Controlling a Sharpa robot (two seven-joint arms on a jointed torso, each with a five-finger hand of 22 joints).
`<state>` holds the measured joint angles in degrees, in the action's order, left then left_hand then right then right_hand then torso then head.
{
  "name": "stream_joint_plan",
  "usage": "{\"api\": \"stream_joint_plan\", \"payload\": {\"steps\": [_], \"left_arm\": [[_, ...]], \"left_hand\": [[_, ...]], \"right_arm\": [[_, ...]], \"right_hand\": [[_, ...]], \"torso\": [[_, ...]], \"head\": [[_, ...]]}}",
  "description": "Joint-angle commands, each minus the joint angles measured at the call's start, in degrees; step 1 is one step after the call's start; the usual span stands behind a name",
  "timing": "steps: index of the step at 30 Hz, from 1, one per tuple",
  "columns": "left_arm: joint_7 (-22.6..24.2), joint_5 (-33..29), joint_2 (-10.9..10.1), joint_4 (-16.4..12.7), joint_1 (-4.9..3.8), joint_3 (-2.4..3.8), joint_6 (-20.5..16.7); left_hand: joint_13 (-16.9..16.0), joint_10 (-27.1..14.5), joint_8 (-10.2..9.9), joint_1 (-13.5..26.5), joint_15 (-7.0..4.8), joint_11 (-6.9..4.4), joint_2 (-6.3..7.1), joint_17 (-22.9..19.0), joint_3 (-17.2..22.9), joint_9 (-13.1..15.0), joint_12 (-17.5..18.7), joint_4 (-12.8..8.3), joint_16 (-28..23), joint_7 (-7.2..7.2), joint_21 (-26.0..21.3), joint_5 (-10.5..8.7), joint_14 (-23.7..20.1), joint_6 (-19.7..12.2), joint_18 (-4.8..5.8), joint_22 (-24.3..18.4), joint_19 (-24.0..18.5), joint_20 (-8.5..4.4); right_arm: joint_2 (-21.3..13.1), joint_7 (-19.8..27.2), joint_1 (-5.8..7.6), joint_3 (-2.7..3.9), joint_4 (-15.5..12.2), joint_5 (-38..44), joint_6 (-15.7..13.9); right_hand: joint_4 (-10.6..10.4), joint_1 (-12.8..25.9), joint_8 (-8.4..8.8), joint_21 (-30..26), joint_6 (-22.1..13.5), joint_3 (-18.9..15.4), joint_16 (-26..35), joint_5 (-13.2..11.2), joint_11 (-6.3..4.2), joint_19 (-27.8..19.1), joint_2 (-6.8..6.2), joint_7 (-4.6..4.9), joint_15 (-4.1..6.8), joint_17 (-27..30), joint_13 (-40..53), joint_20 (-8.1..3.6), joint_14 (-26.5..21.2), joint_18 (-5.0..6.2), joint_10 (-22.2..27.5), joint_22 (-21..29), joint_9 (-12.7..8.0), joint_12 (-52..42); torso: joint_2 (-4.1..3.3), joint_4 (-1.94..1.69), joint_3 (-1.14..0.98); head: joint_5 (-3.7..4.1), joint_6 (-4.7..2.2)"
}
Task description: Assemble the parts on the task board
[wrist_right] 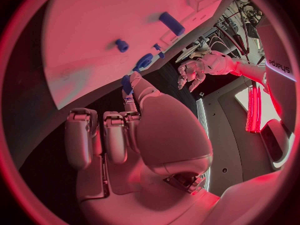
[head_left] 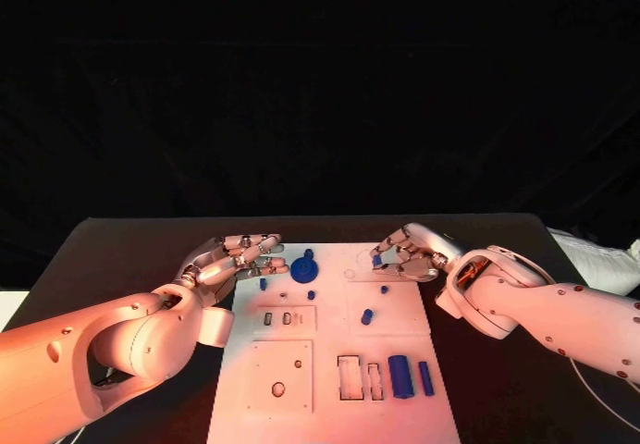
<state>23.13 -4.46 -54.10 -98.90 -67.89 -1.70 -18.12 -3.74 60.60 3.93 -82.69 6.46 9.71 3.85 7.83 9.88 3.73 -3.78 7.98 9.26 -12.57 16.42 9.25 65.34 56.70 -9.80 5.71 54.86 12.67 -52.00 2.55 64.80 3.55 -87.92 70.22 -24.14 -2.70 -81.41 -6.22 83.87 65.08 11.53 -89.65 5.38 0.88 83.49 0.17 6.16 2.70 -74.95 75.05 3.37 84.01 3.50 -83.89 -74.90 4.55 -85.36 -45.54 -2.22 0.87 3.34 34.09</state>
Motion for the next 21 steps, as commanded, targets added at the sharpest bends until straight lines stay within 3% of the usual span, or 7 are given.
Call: {"api": "stream_joint_plan", "payload": {"steps": [1,7,12,13,18,20,21], "left_arm": [[0.46,-0.09,0.05,0.12,-0.01,0.02,0.98],[0.54,-0.09,-0.03,0.34,-0.01,0.02,0.94],[0.61,-0.09,-0.2,0.38,-0.02,0.02,0.89],[0.62,-0.09,-0.24,0.38,-0.02,0.02,0.88],[0.67,-0.09,-0.3,0.38,-0.02,0.02,0.88],[0.69,-0.09,-0.31,0.36,-0.02,0.02,0.88],[0.69,-0.1,-0.3,0.36,-0.02,0.02,0.89]], "left_hand": [[0.03,-0.29,-0.21,-0.12,0.13,-0.13,0.23,0.06,0.09,-0.03,0.08,-0.36,-0.34,-0.06,-0.36,-0.23,-0.04,-0.31,-0.66,-0.06,0.21,0.12],[0.03,-0.29,-0.21,-0.12,0.13,-0.13,0.23,0.06,0.09,-0.03,0.08,-0.36,-0.34,-0.06,-0.36,-0.23,-0.04,-0.31,-0.66,-0.06,0.21,0.12],[0.03,-0.29,-0.21,-0.12,0.13,-0.13,0.23,0.06,0.09,-0.03,0.08,-0.36,-0.34,-0.06,-0.36,-0.23,-0.04,-0.31,-0.66,-0.06,0.21,0.12],[0.03,-0.29,-0.21,-0.12,0.13,-0.13,0.23,0.06,0.09,-0.03,0.08,-0.36,-0.34,-0.06,-0.36,-0.23,-0.04,-0.31,-0.66,-0.06,0.21,0.12],[0.03,-0.29,-0.21,-0.12,0.13,-0.13,0.23,0.06,0.09,-0.03,0.08,-0.36,-0.34,-0.06,-0.36,-0.23,-0.04,-0.31,-0.66,-0.06,0.21,0.12],[0.03,-0.29,-0.21,-0.12,0.13,-0.13,0.23,0.06,0.09,-0.03,0.08,-0.36,-0.34,-0.06,-0.36,-0.23,-0.04,-0.31,-0.66,-0.06,0.21,0.12],[0.03,-0.29,-0.21,-0.12,0.13,-0.13,0.23,0.06,0.09,-0.03,0.08,-0.36,-0.34,-0.06,-0.36,-0.23,-0.04,-0.31,-0.66,-0.06,0.21,0.12]], "right_arm": [[1.61,-4.31,0.07,0.03,-2.51,3.46,-1.33],[5.04,-8.44,-0.2,-0.03,-4.85,6.59,-0.08],[8.36,-11.99,-1.27,-0.2,-5.08,9.65,1.84],[9.06,-12.57,-1.54,-0.27,-4.92,10.19,2.17],[11.74,-14.67,-2.68,-0.79,-4.09,12.45,3.27],[12.62,-15.34,-3.17,-0.92,-3.81,13.32,3.68],[13.24,-15.79,-3.45,-1.02,-3.57,13.91,4.06]], "right_hand": [[-0.06,0.59,-0.48,0.22,1.92,0.53,-0.35,0.02,-0.45,0.05,0.2,-1.18,0.58,-15.05,11.58,-0.39,5.99,-0.63,-3.94,-1.65,0.87,0.4],[-0.06,0.63,-0.48,0.24,1.94,0.57,-0.35,0.01,-0.46,0.07,0.25,-1.19,0.6,-15.05,11.55,-0.4,5.99,-0.64,-3.93,-1.69,0.88,0.44],[-0.03,0.66,-0.46,0.2,1.94,0.64,-0.35,0.02,-0.48,0.04,0.29,-1.21,0.61,-15.04,11.38,-0.42,5.99,-0.63,-3.82,-1.62,0.88,0.69],[0.03,0.66,-0.44,0.2,1.93,0.7,-0.29,0.08,-0.5,0.04,0.3,-1.22,0.63,-14.94,11.31,-0.43,5.97,-0.63,-3.77,-1.61,0.88,0.8],[0.08,0.72,-0.39,0.17,1.89,0.75,-0.22,0.15,-0.5,0.02,0.25,-1.21,0.65,-14.79,11.22,-0.46,5.93,-0.62,-3.71,-1.56,0.87,0.95],[0.11,0.81,-0.35,0.16,1.86,0.77,-0.17,0.2,-0.5,0.01,0.2,-1.2,0.66,-14.69,11.16,-0.47,5.91,-0.61,-3.67,-1.55,0.87,1.04],[0.12,0.91,-0.32,0.15,1.84,0.77,-0.17,0.23,-0.49,0.01,0.13,-1.18,0.66,-14.68,11.16,-0.49,5.91,-0.61,-3.67,-1.54,0.86,1.05]], "torso": [[0.21,-0.64,0.41],[0.56,-1.28,1.05],[0.65,-1.57,1.39],[0.63,-1.48,1.33],[0.73,-1.57,1.62],[0.7,-1.58,1.62],[0.63,-1.51,1.49]], "head": [[-0.31,0.66],[-0.51,1.52],[-0.79,2.07],[-0.94,2.09],[-1.7,2.47],[-1.66,2.56],[-1.68,2.57]]}}
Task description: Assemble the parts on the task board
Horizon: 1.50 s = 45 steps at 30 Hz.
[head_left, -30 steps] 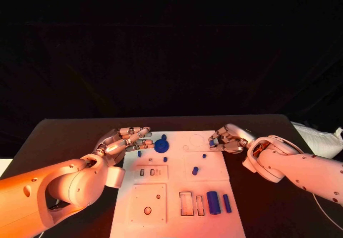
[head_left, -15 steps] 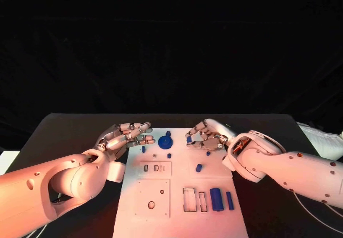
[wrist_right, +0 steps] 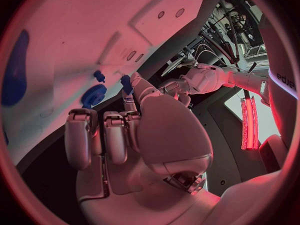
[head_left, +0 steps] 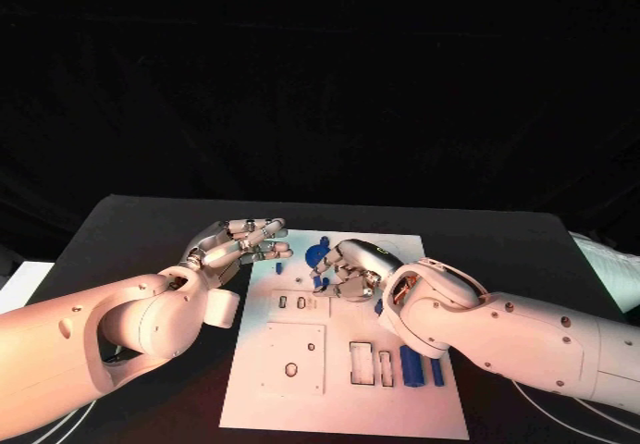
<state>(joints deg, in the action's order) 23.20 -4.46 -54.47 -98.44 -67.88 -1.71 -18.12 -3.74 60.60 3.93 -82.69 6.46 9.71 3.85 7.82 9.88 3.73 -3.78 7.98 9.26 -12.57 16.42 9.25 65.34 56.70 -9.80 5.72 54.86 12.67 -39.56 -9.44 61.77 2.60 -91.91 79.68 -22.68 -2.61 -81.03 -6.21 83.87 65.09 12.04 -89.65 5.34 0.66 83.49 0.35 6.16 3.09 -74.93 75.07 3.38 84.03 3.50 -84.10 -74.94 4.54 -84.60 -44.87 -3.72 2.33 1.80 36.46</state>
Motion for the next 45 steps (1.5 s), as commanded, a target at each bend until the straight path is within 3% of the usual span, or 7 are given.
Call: {"api": "stream_joint_plan", "payload": {"steps": [1,8,9,23,34,45], "left_arm": [[0.63,-0.1,0.07,-0.09,-0.03,0.03,0.9],[0.64,-0.13,0.19,0.01,-0.03,0.03,0.93],[0.64,-0.14,0.21,0.03,-0.03,0.03,0.93],[0.62,-0.31,0.29,0.09,-0.03,0.03,0.97],[0.56,-0.32,0.3,0.1,-0.03,0.03,0.99],[0.55,-0.32,0.3,0.12,-0.03,0.03,1.02]], "left_hand": [[0.03,-0.29,-0.21,-0.12,0.13,-0.13,0.23,0.08,0.09,-0.03,0.08,-0.36,-0.34,-0.06,-0.36,-0.23,-0.04,-0.31,-0.66,-0.06,0.21,0.12],[0.03,-0.29,-0.21,-0.12,0.13,-0.13,0.23,0.08,0.09,-0.03,0.08,-0.36,-0.34,-0.06,-0.36,-0.23,-0.04,-0.31,-0.66,-0.06,0.21,0.12],[0.03,-0.29,-0.21,-0.12,0.13,-0.13,0.23,0.08,0.09,-0.03,0.08,-0.36,-0.34,-0.06,-0.36,-0.23,-0.04,-0.31,-0.66,-0.06,0.21,0.12],[0.02,-0.27,-0.17,-0.17,0.11,-0.15,0.14,0.14,0.16,-0.01,0.04,-0.46,-0.38,-0.04,-0.38,-0.24,0.0,-0.3,-0.68,-0.1,0.25,0.11],[0.02,-0.27,-0.17,-0.17,0.11,-0.15,0.14,0.14,0.16,-0.01,0.04,-0.46,-0.38,-0.04,-0.38,-0.24,0.0,-0.3,-0.68,-0.1,0.25,0.11],[0.02,-0.27,-0.17,-0.17,0.11,-0.15,0.14,0.14,0.16,-0.01,0.04,-0.46,-0.38,-0.04,-0.38,-0.24,0.0,-0.3,-0.68,-0.1,0.25,0.11]], "right_arm": [[1.18,-4.1,-0.58,-0.15,0.59,4.86,2.88],[2.79,-5.46,-1.19,-0.53,1.57,6.79,4.6],[2.92,-5.58,-1.25,-0.56,1.65,6.99,4.79],[3.24,-6.5,-1.49,-0.71,1.87,8.44,6.47],[3.11,-8.09,-1.5,-0.72,2.0,10.35,9.59],[2.98,-8.87,-1.51,-0.77,1.61,11.78,10.7]], "right_hand": [[0.04,0.54,-0.32,0.15,1.84,0.25,-0.17,0.28,-0.28,0.01,-0.05,-1.18,0.28,-14.7,11.14,-0.49,5.88,-0.61,-3.46,-1.5,0.87,0.3],[0.03,1.02,-0.22,0.13,1.82,0.22,-0.13,0.3,-0.26,0.02,-0.32,-1.15,0.28,-14.63,11.1,-0.52,5.87,-0.62,-3.43,-1.49,0.87,0.37],[0.03,1.02,-0.22,0.13,1.82,0.22,-0.13,0.3,-0.26,0.02,-0.32,-1.15,0.28,-14.63,11.1,-0.52,5.87,-0.62,-3.43,-1.49,0.87,0.37],[0.0,1.46,-0.13,0.08,1.78,0.19,-0.11,0.36,-0.24,0.0,-0.55,-1.13,0.28,-14.59,10.98,-0.54,5.86,-0.6,-3.36,-1.42,0.86,0.57],[-0.61,3.85,0.68,-0.12,0.98,-0.52,0.21,-0.04,0.14,-0.11,-2.27,-0.67,0.0,-13.97,9.9,-0.36,5.72,-0.57,-2.56,-1.15,0.64,2.33],[-0.93,4.89,1.36,-0.33,0.2,-0.99,0.38,0.21,0.48,-0.26,-3.58,-0.25,-0.26,-13.66,9.09,-0.14,5.64,-0.5,-1.92,-0.81,0.44,3.67]], "torso": [[-0.04,-0.01,0.06],[-0.08,0.0,-0.01],[-0.06,0.04,-0.11],[-0.09,0.03,-0.2],[-0.08,0.05,-0.2],[-0.04,0.03,-0.11]], "head": [[-0.15,0.24],[-0.29,0.67],[-0.36,0.75],[-0.45,1.19],[-0.36,1.56],[-0.32,1.71]]}}
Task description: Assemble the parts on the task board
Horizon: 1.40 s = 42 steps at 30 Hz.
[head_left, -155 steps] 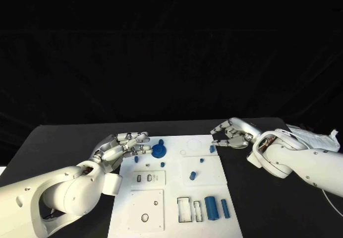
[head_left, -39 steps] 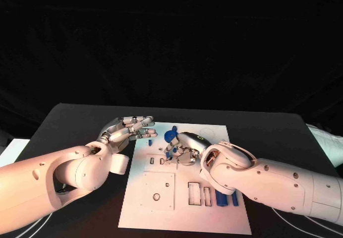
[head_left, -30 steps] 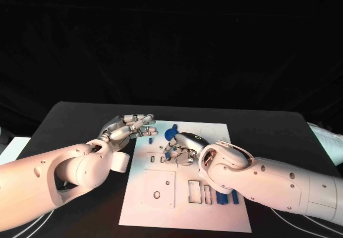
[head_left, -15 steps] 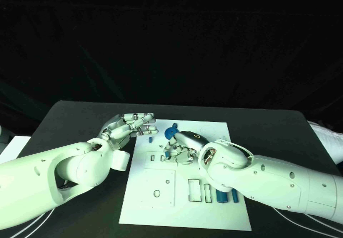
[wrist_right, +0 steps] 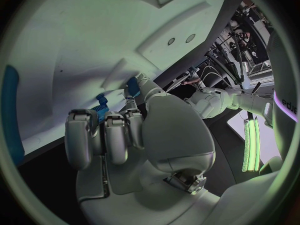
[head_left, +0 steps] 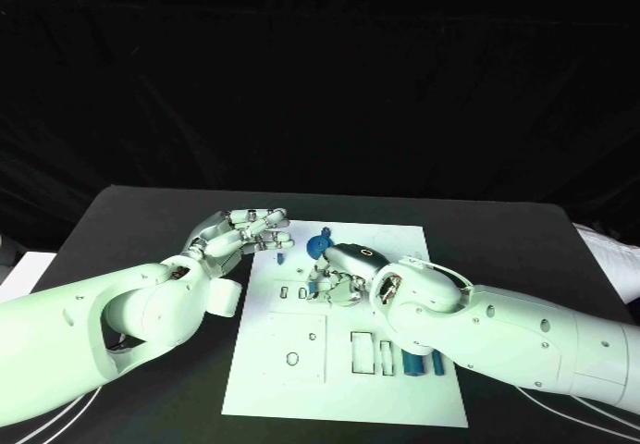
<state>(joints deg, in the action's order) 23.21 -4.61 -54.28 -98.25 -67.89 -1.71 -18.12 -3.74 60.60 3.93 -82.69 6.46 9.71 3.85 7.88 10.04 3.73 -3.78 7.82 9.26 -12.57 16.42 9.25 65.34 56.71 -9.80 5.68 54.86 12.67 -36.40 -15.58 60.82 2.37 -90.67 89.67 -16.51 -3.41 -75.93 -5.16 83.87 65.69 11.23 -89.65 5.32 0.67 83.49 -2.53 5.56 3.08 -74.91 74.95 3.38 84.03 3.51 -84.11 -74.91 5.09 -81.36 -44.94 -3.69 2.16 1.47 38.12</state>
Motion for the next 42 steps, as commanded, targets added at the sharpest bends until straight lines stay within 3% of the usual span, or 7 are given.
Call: {"api": "stream_joint_plan", "payload": {"steps": [1,20,27,32,35,40,42], "left_arm": [[0.53,-0.17,0.11,-0.07,-0.02,0.03,1.01],[0.47,-0.17,0.12,-0.02,-0.02,0.03,1.06],[0.42,-0.17,0.17,0.1,-0.02,0.03,1.16],[-0.52,-0.15,0.24,0.44,-0.02,0.03,1.25],[-3.16,1.31,0.41,1.05,-0.02,0.02,0.86],[-9.62,6.31,0.84,2.48,-0.02,0.01,0.6],[-14.06,9.96,0.98,3.2,-0.03,0.01,0.46]], "left_hand": [[0.02,-0.27,-0.18,-0.17,0.11,-0.15,0.14,0.08,0.0,-0.01,0.04,-0.3,-0.39,-0.04,-0.38,-0.24,0.0,-0.3,-0.67,-0.06,0.25,0.11],[0.02,-0.27,-0.18,-0.17,0.11,-0.15,0.14,0.08,0.0,-0.01,0.04,-0.3,-0.39,-0.04,-0.38,-0.24,0.0,-0.3,-0.67,-0.06,0.25,0.11],[0.02,-0.27,-0.18,-0.17,0.11,-0.15,0.14,0.08,0.0,-0.01,0.04,-0.3,-0.39,-0.04,-0.38,-0.24,0.0,-0.3,-0.67,-0.06,0.25,0.11],[0.01,-0.23,-0.14,-0.14,0.02,-0.19,0.06,0.25,0.05,0.0,0.01,-0.4,-0.31,-0.03,-0.32,-0.26,0.33,-0.28,-0.72,-0.07,0.47,0.05],[-0.23,2.15,0.42,0.19,-1.57,-1.49,-0.19,1.85,0.25,0.18,-0.81,-0.47,1.91,1.21,1.52,-0.29,4.89,1.23,-0.87,0.68,3.69,-1.29],[-1.18,10.4,1.41,1.92,-5.66,-4.69,0.2,7.52,0.35,0.45,-3.39,0.73,9.97,3.5,7.79,-0.32,17.74,4.71,-0.85,3.59,12.96,-5.31],[-2.25,14.52,1.79,2.98,-8.0,-6.46,0.88,16.53,0.41,0.61,-4.67,1.69,21.8,5.66,12.82,-0.24,21.68,6.58,-0.51,6.18,18.88,-7.62]], "right_arm": [[-0.19,-2.74,-0.56,-0.54,0.33,1.85,4.45],[-0.21,-3.24,-0.64,-0.61,-0.13,2.65,1.63],[-0.31,-1.64,-0.8,-0.64,-0.57,2.34,-6.6],[-1.11,6.04,-0.89,-0.49,-1.61,-1.41,-13.16],[-2.19,13.93,-0.7,-0.05,-2.37,-6.74,-13.53],[-4.95,22.51,0.93,0.49,-3.5,-19.68,-7.56],[-6.97,24.58,2.4,0.61,-4.06,-27.31,-4.76]], "right_hand": [[-0.19,-0.08,0.49,-0.37,-0.67,-0.25,0.42,0.32,0.56,-0.29,-0.91,0.46,-0.32,-13.6,8.93,-0.1,5.63,-0.5,-1.7,-0.79,-0.18,0.87],[-3.31,3.56,1.34,-0.75,-4.13,-3.82,0.8,1.5,1.64,-0.48,-4.66,1.56,-1.3,-12.97,5.91,0.89,5.48,-0.4,0.55,-0.34,-1.19,5.45],[-7.72,3.09,1.39,-0.79,-8.48,-9.03,0.93,1.48,2.48,-0.43,-5.73,2.46,-1.94,-12.78,4.71,1.45,5.44,-0.42,1.35,-0.35,-1.35,6.82],[-8.7,1.1,1.52,-0.79,-9.36,-9.62,0.99,2.22,2.64,-0.41,-5.31,2.72,-2.1,-12.69,4.61,1.59,5.42,-0.41,1.38,-0.37,-1.39,6.75],[-8.95,-0.02,1.62,-0.88,-10.29,-9.73,1.0,2.84,2.86,-0.5,-4.87,3.0,-2.28,-12.68,4.36,1.73,5.41,-0.38,1.6,-0.22,-1.43,7.02],[-8.4,-2.06,1.25,-2.41,-10.38,-9.5,2.37,2.41,2.92,-2.0,-3.3,3.05,-2.4,-10.38,2.26,1.9,4.82,0.25,3.15,2.75,-1.25,9.87],[-8.1,-2.52,1.2,-2.73,-10.22,-9.51,2.58,2.51,2.87,-2.28,-2.91,3.0,-2.33,-10.08,1.94,1.88,4.74,0.36,3.34,3.29,-1.23,10.25]], "torso": [[0.03,-0.01,0.06],[0.01,-0.02,0.07],[0.03,-0.04,0.05],[0.05,0.01,-0.04],[0.29,0.12,-0.07],[0.89,0.22,-0.28],[1.31,0.38,-0.43]], "head": [[0.01,0.05],[0.03,0.15],[0.06,0.09],[-0.06,-0.11],[-0.13,-0.2],[-0.59,-0.11],[-0.82,-0.06]]}}
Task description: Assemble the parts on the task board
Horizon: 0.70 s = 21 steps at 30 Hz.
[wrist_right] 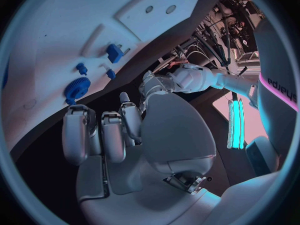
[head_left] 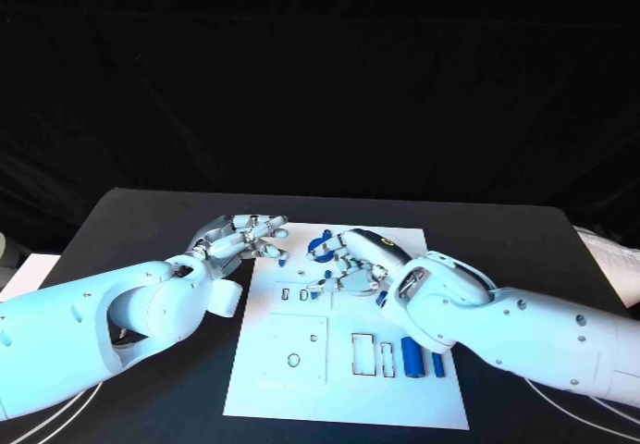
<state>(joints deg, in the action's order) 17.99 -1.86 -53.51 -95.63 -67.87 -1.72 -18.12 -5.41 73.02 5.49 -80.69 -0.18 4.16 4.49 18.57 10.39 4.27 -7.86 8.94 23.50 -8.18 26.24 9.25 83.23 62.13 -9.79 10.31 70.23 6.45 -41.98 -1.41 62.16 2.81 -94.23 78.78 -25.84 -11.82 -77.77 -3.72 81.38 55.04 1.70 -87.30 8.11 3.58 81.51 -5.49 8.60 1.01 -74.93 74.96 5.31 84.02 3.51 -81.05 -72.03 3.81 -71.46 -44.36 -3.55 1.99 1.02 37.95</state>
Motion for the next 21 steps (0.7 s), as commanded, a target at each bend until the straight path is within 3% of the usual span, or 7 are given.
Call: {"api": "stream_joint_plan", "payload": {"steps": [1,3,7,8,12,17,21], "left_arm": [[-11.34,8.9,0.27,0.91,-0.05,0.03,0.59],[-16.34,12.43,0.42,1.62,-0.09,0.03,0.75],[-26.81,20.6,0.83,2.87,-0.33,0.05,4.26],[-29.06,22.75,1.01,3.11,-0.53,0.06,5.29],[-40.64,37.08,2.45,3.8,-2.47,0.08,9.91],[-49.6,53.43,4.75,4.38,-4.43,0.12,15.04],[-53.88,56.87,7.12,5.99,-5.71,0.13,18.94]], "left_hand": [[-1.5,4.4,-0.26,1.6,-1.43,-1.38,0.33,21.82,0.0,-0.07,-1.85,1.1,23.17,1.05,4.39,-0.31,4.34,0.64,-0.54,2.38,4.35,-1.87],[-4.22,6.69,-0.28,2.98,-1.81,-2.34,0.34,40.59,-0.24,0.09,-4.69,2.31,41.97,1.72,8.57,-0.31,4.8,0.75,-0.47,4.96,6.26,-2.73],[-15.1,9.46,1.97,6.91,-2.88,-3.45,-0.06,67.06,-2.07,1.07,-17.67,5.28,63.53,2.46,36.75,-0.3,6.28,1.57,3.91,39.26,13.6,-3.85],[-27.0,6.35,3.59,6.23,-2.57,-3.73,-0.5,69.5,-2.23,1.79,-29.82,5.59,65.3,3.77,41.22,0.34,6.41,0.72,4.23,43.95,13.09,-4.51],[-48.95,4.33,9.38,10.31,-3.13,-3.3,-1.39,71.43,-5.58,4.92,-51.83,7.39,66.5,3.84,49.9,-0.81,6.77,0.59,5.51,55.35,13.12,-4.12],[-60.2,5.9,18.22,13.3,-4.08,-5.3,-2.5,71.43,-9.29,11.06,-62.32,7.78,66.5,4.9,54.85,-2.29,6.77,0.56,6.5,62.67,13.98,-4.5],[-63.03,6.59,25.25,14.06,-4.85,-5.61,-3.7,71.43,-12.47,17.79,-64.84,7.58,66.5,6.05,56.84,-2.36,6.77,-3.22,6.99,65.83,14.48,-5.07]], "right_arm": [[-2.43,11.0,1.73,0.21,-0.73,-19.69,5.44],[-4.68,11.79,3.26,0.26,-1.01,-25.6,6.27],[-8.85,12.25,6.45,0.3,-0.4,-33.51,6.15],[-9.75,12.26,6.94,0.31,-0.19,-34.6,5.99],[-13.45,12.12,8.5,0.3,0.87,-37.93,5.25],[-14.99,11.63,9.02,0.14,1.02,-37.97,5.15],[-14.98,11.25,9.11,-0.08,1.3,-37.26,5.15]], "right_hand": [[0.48,-0.88,-0.29,-0.29,0.59,-0.01,0.24,-0.15,-0.09,-0.33,0.22,-0.08,-0.24,-10.06,1.85,-0.07,4.75,0.37,0.3,0.47,0.08,0.39],[0.67,-1.08,-0.34,-0.41,0.75,-0.07,0.28,0.05,-0.13,-0.4,0.42,-0.13,-0.19,-10.02,1.75,-0.1,4.74,0.4,0.33,0.65,0.1,0.48],[0.92,-1.27,-0.36,-0.55,0.89,-0.18,0.36,0.55,-0.18,-0.48,0.7,-0.16,-0.14,-9.92,1.64,-0.16,4.72,0.44,0.35,0.88,0.11,0.54],[0.98,-1.31,-0.36,-0.54,0.92,-0.21,0.34,0.74,-0.2,-0.46,0.78,-0.17,-0.13,-9.96,1.64,-0.17,4.73,0.43,0.32,0.85,0.11,0.5],[1.12,-1.32,-0.36,-0.55,1.01,-0.4,0.36,1.24,-0.23,-0.42,0.91,-0.21,-0.09,-9.95,1.64,-0.22,4.74,0.43,0.24,0.83,0.11,0.4],[1.14,-1.26,-0.37,-0.63,1.07,-0.5,0.52,1.37,-0.24,-0.48,0.92,-0.23,-0.08,-9.69,1.43,-0.23,4.68,0.46,0.36,0.99,0.12,0.68],[1.14,-1.25,-0.38,-0.67,1.08,-0.53,0.6,1.39,-0.25,-0.51,0.92,-0.23,-0.08,-9.57,1.36,-0.23,4.65,0.47,0.4,1.06,0.12,0.76]], "torso": [[0.95,0.32,-0.32],[1.45,0.49,-0.42],[2.33,0.82,-0.75],[2.63,0.98,-0.83],[3.12,1.33,-0.93],[3.16,1.67,-1.41],[3.36,1.81,-1.74]], "head": [[-0.54,0.19],[-0.82,0.25],[-1.35,0.59],[-1.5,0.78],[-1.72,1.0],[-2.61,1.37],[-2.96,1.58]]}}
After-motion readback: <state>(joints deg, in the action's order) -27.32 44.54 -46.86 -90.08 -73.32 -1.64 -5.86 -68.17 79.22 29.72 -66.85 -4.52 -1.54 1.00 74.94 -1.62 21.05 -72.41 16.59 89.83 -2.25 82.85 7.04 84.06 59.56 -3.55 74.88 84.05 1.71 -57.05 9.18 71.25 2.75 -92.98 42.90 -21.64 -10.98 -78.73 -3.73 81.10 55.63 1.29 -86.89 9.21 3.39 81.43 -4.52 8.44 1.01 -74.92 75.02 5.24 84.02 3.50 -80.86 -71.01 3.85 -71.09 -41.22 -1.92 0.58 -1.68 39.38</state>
